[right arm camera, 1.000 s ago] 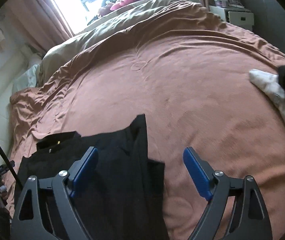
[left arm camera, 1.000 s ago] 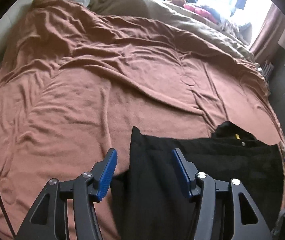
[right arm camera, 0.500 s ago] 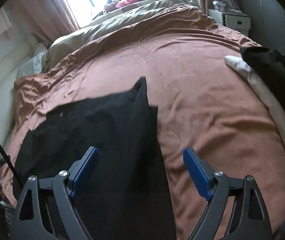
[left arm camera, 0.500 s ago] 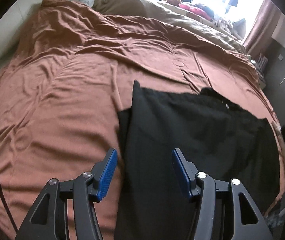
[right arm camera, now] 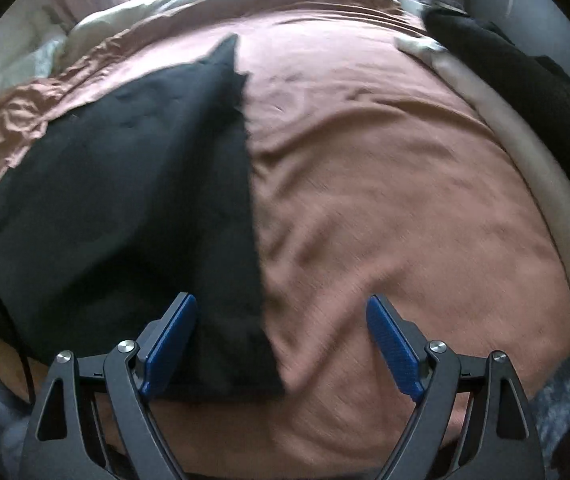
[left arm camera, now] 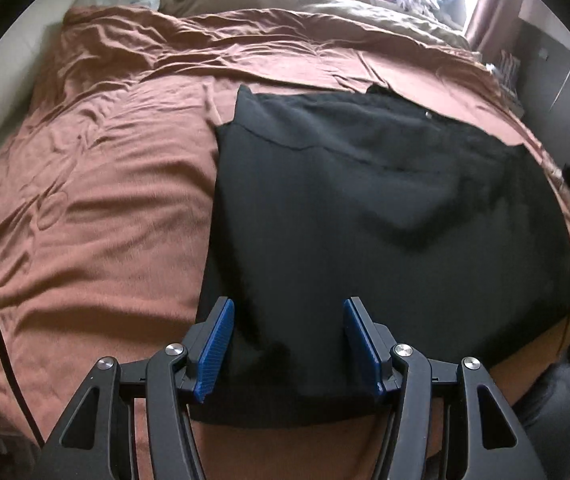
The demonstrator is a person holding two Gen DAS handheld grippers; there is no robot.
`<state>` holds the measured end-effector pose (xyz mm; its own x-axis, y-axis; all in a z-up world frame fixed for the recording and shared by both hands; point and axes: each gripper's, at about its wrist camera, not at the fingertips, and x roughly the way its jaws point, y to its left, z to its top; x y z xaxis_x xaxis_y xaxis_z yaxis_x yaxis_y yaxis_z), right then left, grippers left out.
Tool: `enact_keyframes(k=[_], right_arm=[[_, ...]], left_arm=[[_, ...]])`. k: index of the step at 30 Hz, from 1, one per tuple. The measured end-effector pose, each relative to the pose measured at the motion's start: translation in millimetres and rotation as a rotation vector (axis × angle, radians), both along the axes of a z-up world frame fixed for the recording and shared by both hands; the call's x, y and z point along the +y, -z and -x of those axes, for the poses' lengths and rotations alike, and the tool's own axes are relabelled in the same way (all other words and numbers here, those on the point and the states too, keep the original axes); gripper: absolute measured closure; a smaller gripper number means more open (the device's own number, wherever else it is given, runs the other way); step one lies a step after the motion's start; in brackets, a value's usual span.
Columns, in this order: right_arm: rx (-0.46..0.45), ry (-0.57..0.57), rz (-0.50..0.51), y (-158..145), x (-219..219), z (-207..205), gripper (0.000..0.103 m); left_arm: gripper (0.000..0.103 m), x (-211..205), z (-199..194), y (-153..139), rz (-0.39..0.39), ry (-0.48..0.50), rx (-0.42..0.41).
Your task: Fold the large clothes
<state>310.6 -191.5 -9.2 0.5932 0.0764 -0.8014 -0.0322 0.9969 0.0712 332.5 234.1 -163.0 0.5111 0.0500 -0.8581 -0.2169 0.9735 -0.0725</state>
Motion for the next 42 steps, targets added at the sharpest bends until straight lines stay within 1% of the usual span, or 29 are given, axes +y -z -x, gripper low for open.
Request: enact_keyframes(k=[3, 5, 6, 7, 8, 12, 13, 15, 17, 19, 21, 22, 23, 25, 27, 30, 32, 34, 36, 38, 39, 40, 41, 42], right_arm=[[0.003, 0.025, 0.060, -3, 2, 14, 0.017], [0.008, 0.043, 0.068, -7, 0, 21, 0.019], [0.007, 0.050, 0.067, -10, 1, 25, 0.022], [0.004, 0.055, 0.059, -16, 0, 30, 0.030], [0.001, 0.059, 0.050, -20, -1, 33, 0.034], [-0.052, 0.055, -0.005, -52, -2, 54, 0.034], [-0.070, 0.046, -0.016, -62, 0, 60, 0.034], [-0.104, 0.009, -0.037, -81, 11, 67, 0.034], [-0.128, -0.043, -0.062, -97, 28, 71, 0.034], [-0.134, -0.099, -0.086, -105, 48, 72, 0.034], [-0.133, -0.152, -0.101, -109, 69, 72, 0.034], [-0.130, -0.180, -0.111, -109, 80, 71, 0.036], [-0.124, -0.213, -0.123, -110, 90, 68, 0.043], [-0.098, -0.286, -0.149, -108, 119, 62, 0.048], [-0.081, -0.332, -0.154, -104, 141, 58, 0.048], [-0.055, -0.390, -0.138, -96, 178, 54, 0.048], [-0.030, -0.427, -0.144, -87, 199, 49, 0.048], [-0.010, -0.443, -0.143, -78, 212, 42, 0.049], [0.027, -0.466, -0.153, -65, 229, 36, 0.055], [0.063, -0.481, -0.161, -59, 236, 23, 0.056], [0.078, -0.489, -0.145, -51, 244, 21, 0.056], [0.087, -0.493, -0.129, -54, 249, 10, 0.057], [0.101, -0.491, -0.114, -50, 252, 4, 0.062], [0.128, -0.488, -0.110, -40, 255, -1, 0.065]], left_arm=[[0.044, -4, 3, 8, -0.046, -0.001, 0.010], [0.041, -2, 2, 13, -0.052, -0.015, 0.017], [0.040, 0, 1, 16, -0.054, -0.025, 0.015], [0.040, 3, -1, 20, -0.056, -0.039, 0.013], [0.039, 5, -1, 23, -0.054, -0.046, 0.013], [0.037, 17, -3, 31, -0.006, -0.079, 0.017], [0.037, 19, -2, 29, 0.004, -0.088, 0.018], [0.037, 23, 3, 23, 0.000, -0.114, 0.011], [0.037, 29, 12, 12, 0.011, -0.138, -0.020], [0.037, 38, 25, 3, 0.058, -0.156, -0.056], [0.037, 50, 38, -1, 0.114, -0.181, -0.073], [0.037, 56, 44, -2, 0.136, -0.198, -0.078], [0.038, 60, 50, -3, 0.157, -0.212, -0.084], [0.039, 69, 60, -4, 0.206, -0.233, -0.096], [0.039, 75, 69, -4, 0.266, -0.244, -0.103], [0.039, 78, 76, -2, 0.345, -0.235, -0.106], [0.039, 78, 80, 1, 0.381, -0.234, -0.102], [0.039, 79, 82, 6, 0.415, -0.237, -0.089], [0.039, 80, 82, 12, 0.454, -0.234, -0.077], [0.039, 79, 81, 18, 0.492, -0.230, -0.064], [0.039, 79, 80, 20, 0.504, -0.229, -0.061], [0.039, 79, 79, 22, 0.518, -0.227, -0.058], [0.039, 80, 77, 24, 0.532, -0.229, -0.058], [0.039, 80, 76, 26, 0.549, -0.233, -0.056]])
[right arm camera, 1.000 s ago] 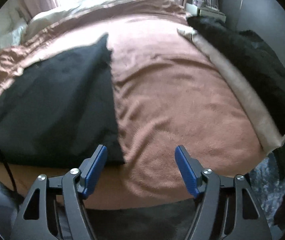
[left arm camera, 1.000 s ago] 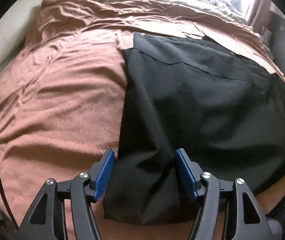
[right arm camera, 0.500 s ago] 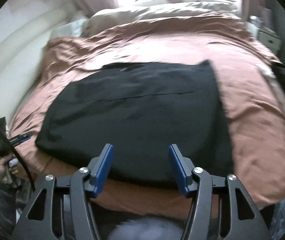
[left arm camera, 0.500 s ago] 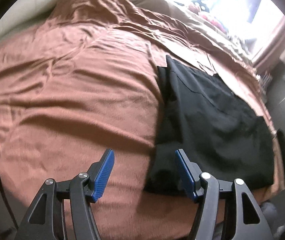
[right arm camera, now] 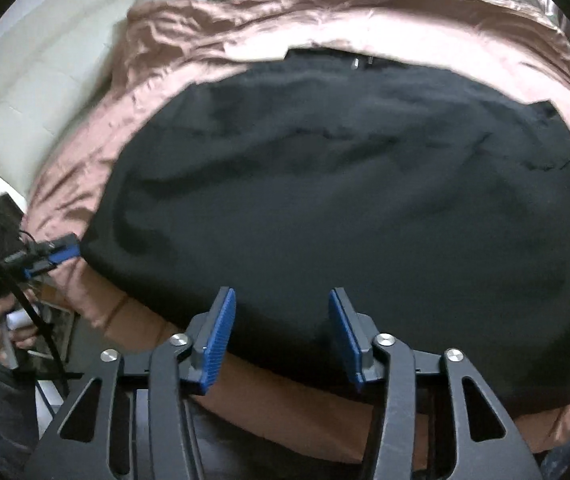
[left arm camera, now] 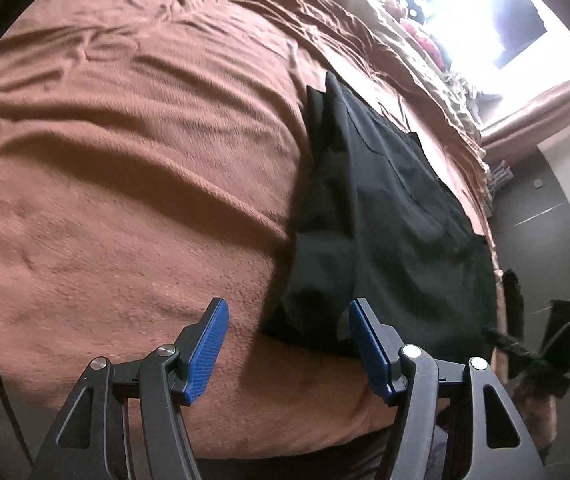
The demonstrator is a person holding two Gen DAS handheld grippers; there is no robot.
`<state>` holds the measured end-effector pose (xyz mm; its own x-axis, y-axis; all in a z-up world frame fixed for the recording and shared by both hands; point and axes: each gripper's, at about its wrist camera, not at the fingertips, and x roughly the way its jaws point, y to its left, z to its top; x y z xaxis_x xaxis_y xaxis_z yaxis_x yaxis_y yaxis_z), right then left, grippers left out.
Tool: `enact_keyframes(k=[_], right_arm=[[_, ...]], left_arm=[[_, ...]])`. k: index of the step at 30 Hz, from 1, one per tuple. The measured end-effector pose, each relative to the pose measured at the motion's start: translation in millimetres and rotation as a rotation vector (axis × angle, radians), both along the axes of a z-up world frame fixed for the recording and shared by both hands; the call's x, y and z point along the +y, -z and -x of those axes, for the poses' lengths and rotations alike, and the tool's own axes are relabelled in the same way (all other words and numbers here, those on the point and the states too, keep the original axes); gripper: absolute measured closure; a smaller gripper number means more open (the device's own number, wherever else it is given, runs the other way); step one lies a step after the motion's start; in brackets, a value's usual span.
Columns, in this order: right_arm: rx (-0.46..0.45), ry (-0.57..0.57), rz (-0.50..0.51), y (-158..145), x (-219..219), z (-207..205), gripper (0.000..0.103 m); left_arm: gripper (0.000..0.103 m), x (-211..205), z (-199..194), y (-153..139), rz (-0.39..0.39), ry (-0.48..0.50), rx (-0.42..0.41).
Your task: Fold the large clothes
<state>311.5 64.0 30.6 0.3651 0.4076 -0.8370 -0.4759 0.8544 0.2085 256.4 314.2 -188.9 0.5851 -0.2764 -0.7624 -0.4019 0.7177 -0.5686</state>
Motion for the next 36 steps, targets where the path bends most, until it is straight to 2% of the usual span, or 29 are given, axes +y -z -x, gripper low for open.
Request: enact_keyframes(k=[2, 5, 8, 13, 15, 19, 26, 29, 36], right_arm=[[0.015, 0.007, 0.024, 9, 6, -11, 0.067], [0.018, 0.026, 0.048, 20, 17, -33, 0.069], [0.005, 0.049, 0.074, 24, 26, -44, 0.076], [0.008, 0.072, 0.074, 35, 41, -73, 0.079], [0.004, 0.082, 0.070, 37, 49, -84, 0.080], [0.001, 0.110, 0.056, 38, 58, -106, 0.088], [-0.025, 0.163, 0.039, 39, 74, -142, 0.093], [-0.030, 0.183, 0.032, 42, 80, -155, 0.097], [-0.040, 0.225, 0.023, 45, 92, -184, 0.098]], left_arm=[[0.046, 0, -3, 7, 0.048, -0.002, 0.007], [0.048, -4, -9, 14, 0.093, 0.003, 0.008], [0.052, -5, -12, 16, 0.122, -0.024, 0.002], [0.057, -3, -8, 17, 0.146, -0.074, -0.006], [0.058, -2, -6, 18, 0.155, -0.091, -0.007], [0.058, -1, 0, 21, 0.179, -0.144, -0.008], [0.058, -1, 11, 23, 0.231, -0.242, -0.005], [0.058, -3, 16, 23, 0.246, -0.258, 0.004], [0.058, -4, 26, 23, 0.311, -0.277, 0.009]])
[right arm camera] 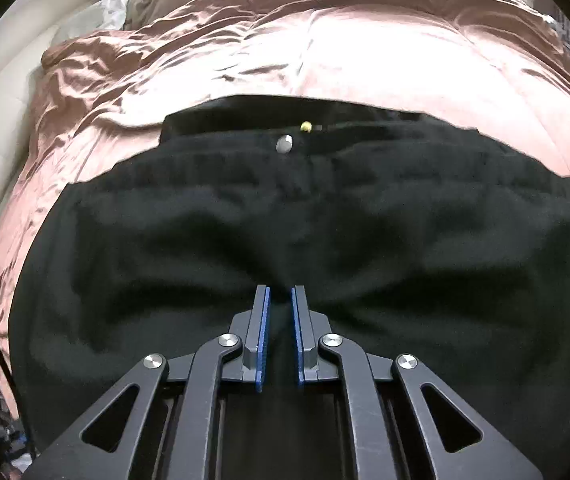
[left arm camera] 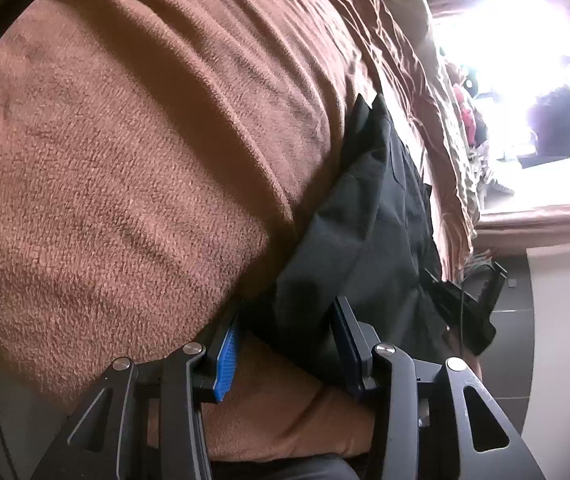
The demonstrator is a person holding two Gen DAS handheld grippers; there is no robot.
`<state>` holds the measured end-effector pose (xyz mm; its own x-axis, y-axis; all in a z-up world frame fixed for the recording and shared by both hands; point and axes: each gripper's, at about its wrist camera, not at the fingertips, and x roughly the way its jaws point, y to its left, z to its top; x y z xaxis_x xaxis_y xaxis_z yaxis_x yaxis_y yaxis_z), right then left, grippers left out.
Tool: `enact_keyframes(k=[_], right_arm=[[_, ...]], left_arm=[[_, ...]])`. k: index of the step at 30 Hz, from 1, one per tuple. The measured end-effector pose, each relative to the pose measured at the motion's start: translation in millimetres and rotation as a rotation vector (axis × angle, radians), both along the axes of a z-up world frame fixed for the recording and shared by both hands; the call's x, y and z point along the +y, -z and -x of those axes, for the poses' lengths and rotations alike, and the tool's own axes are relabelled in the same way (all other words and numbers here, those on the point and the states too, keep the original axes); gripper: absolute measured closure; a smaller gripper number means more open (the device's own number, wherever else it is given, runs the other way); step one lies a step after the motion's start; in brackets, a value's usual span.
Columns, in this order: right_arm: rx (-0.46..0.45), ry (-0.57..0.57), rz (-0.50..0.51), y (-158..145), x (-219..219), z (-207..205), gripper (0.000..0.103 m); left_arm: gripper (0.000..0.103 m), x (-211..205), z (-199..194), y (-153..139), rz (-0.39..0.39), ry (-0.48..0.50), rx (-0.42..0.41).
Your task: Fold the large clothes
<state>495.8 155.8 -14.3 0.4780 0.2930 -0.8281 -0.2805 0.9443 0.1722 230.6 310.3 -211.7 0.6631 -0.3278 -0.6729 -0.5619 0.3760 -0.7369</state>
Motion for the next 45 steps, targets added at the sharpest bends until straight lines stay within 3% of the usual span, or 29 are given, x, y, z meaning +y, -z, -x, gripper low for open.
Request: enact_keyframes(k=[7, 13, 15, 17, 19, 30, 36, 40, 42, 45], right_arm=[[0.022, 0.002, -0.010, -3, 2, -6, 0.097], [-0.002, -0.042, -0.071, -23, -24, 25, 0.097], [0.004, -0.045, -0.112, -28, -37, 43, 0.097], [0.003, -0.054, -0.135, -34, -45, 54, 0.097], [0.007, -0.075, -0.154, -38, -53, 68, 0.097], [0.101, -0.140, -0.185, -16, -75, 131, 0.093], [0.127, -0.129, -0.153, 2, -80, 144, 0.093], [0.134, -0.109, -0.169, -1, -84, 150, 0.093], [0.136, -0.103, -0.201, -6, -85, 153, 0.091], [0.124, -0.112, -0.237, -10, -82, 159, 0.077]], left_arm=[[0.053, -4, -1, 2, 0.044, -0.032, 0.004], [0.049, -7, -12, 0, 0.045, -0.033, -0.020], [0.055, -8, -14, -3, 0.018, -0.026, -0.012], [0.071, -9, -13, -5, 0.012, -0.022, -0.015], [0.079, -10, -12, -10, 0.020, -0.020, -0.038], [0.087, -29, -20, -74, -0.051, 0.034, -0.194], [0.089, -52, -37, -116, -0.096, 0.107, -0.298], [0.090, -69, -51, -134, -0.115, 0.151, -0.340], [0.090, -74, -56, -141, -0.121, 0.167, -0.356], [0.090, -82, -67, -151, -0.133, 0.190, -0.376]])
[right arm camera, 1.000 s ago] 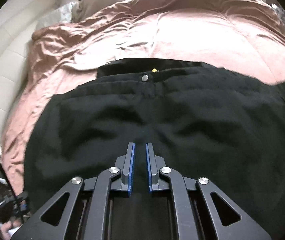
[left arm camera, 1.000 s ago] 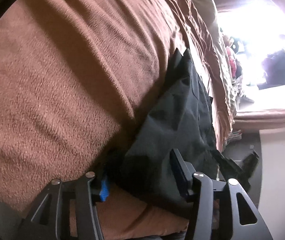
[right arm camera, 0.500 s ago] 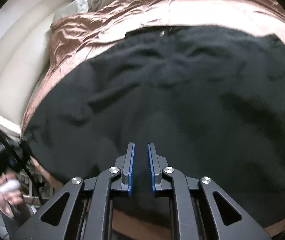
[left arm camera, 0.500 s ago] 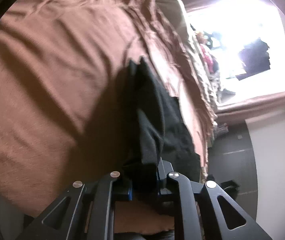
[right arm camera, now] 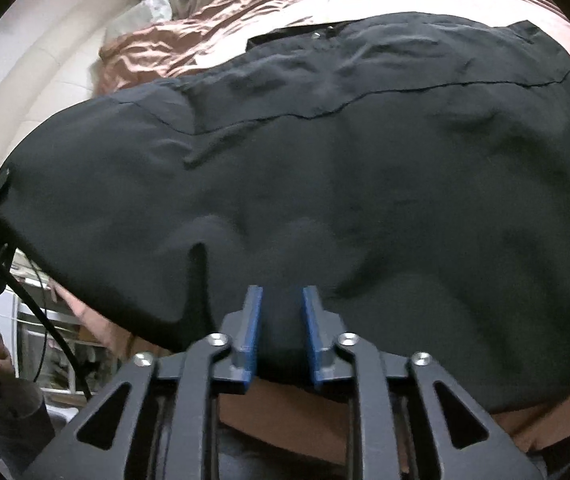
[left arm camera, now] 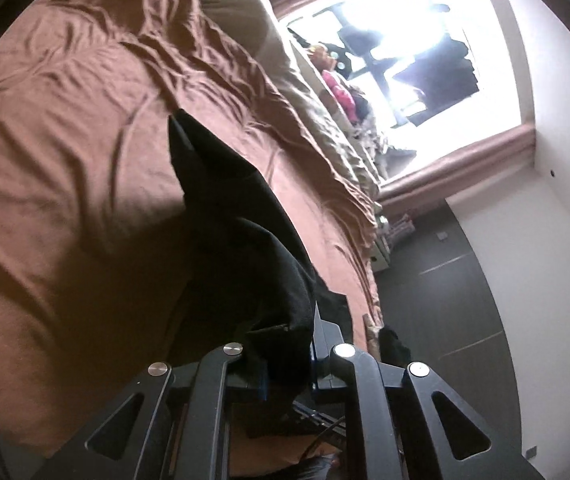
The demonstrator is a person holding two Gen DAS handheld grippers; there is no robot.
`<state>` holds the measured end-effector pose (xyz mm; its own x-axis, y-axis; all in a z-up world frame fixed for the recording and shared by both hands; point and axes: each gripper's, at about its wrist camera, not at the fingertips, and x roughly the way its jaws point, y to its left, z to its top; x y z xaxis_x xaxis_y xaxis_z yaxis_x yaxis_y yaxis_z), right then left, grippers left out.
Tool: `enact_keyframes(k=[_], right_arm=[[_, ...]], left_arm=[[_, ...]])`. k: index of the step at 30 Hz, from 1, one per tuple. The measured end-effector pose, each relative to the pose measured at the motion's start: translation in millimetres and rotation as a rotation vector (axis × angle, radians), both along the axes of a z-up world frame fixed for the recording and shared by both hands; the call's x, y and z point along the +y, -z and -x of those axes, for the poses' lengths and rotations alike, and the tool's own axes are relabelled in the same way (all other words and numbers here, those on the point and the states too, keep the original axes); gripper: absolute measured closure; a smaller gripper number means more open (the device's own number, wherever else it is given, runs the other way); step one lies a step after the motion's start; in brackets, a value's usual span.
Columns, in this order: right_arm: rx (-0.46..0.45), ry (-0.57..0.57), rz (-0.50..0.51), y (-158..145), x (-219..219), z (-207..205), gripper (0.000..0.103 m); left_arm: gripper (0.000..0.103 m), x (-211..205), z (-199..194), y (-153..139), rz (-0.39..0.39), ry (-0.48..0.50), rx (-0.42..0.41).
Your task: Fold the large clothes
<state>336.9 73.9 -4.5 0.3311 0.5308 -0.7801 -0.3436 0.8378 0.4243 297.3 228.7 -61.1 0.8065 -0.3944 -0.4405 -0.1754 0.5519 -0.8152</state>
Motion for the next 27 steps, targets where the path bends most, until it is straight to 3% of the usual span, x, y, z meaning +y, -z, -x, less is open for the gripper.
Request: enact_keyframes(k=[1, 11, 16, 23, 24, 26, 27], right_arm=[[-0.011, -0.007, -0.008, -2, 0, 2, 0.072], [-0.072, 0.024, 0.063, 40, 10, 9, 0.072], [-0.054, 0.048, -0.001, 42, -1, 7, 0.073], [-0.016, 0.107, -0.211, 23, -57, 14, 0.072], [-0.031, 0.121, -0.252, 16, -71, 17, 0.070], [-0.066, 0.161, -0.291, 4, -99, 23, 0.046], [-0.092, 0.201, -0.315, -3, -119, 29, 0.040]], left_arm=[[0.090, -1, -3, -2, -0.002, 0.005, -0.004], [0.091, -47, -33, -30, -0.007, 0.139, -0.108], [0.091, -83, -52, -50, -0.029, 0.220, -0.147], [0.091, -131, -81, -73, -0.049, 0.322, -0.179], [0.091, -139, -87, -74, -0.052, 0.337, -0.176], [0.091, -159, -99, -76, -0.068, 0.372, -0.169], [0.091, -166, -105, -75, -0.072, 0.384, -0.164]])
